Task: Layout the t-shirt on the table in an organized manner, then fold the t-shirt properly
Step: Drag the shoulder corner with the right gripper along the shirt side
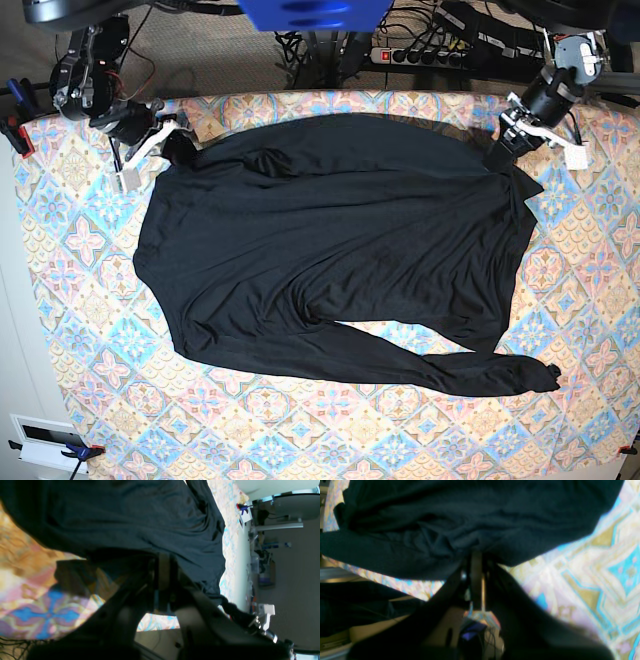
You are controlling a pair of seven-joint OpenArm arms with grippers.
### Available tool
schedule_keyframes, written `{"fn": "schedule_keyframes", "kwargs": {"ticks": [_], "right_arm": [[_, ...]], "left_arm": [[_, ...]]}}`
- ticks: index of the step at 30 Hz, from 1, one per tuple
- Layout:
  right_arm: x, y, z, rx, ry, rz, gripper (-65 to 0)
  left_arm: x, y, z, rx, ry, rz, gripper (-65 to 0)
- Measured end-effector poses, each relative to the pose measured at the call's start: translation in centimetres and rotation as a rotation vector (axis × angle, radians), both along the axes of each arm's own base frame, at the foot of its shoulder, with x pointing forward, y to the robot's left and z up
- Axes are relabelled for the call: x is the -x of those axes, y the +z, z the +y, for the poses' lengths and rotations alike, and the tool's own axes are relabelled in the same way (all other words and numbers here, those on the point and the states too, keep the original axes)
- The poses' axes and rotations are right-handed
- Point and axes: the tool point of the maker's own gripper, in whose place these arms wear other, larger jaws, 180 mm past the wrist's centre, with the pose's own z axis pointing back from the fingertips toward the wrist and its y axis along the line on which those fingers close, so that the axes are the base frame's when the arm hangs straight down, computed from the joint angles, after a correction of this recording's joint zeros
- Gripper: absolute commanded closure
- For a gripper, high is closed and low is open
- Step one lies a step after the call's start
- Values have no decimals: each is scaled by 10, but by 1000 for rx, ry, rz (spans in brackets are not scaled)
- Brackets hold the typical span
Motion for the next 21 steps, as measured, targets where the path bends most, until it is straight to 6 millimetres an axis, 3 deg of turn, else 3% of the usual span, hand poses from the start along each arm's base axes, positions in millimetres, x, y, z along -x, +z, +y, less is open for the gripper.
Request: {"fn": "schedule_keyframes", "kwargs": {"ticks": [10,21], "right_arm": [[-30,16,0,15,27,-51,0],[-80,49,0,12,22,-184,0]], "left_arm": [[-21,24,0,69,17,-92,0],[-48,44,4,58,24,-182,0]]}}
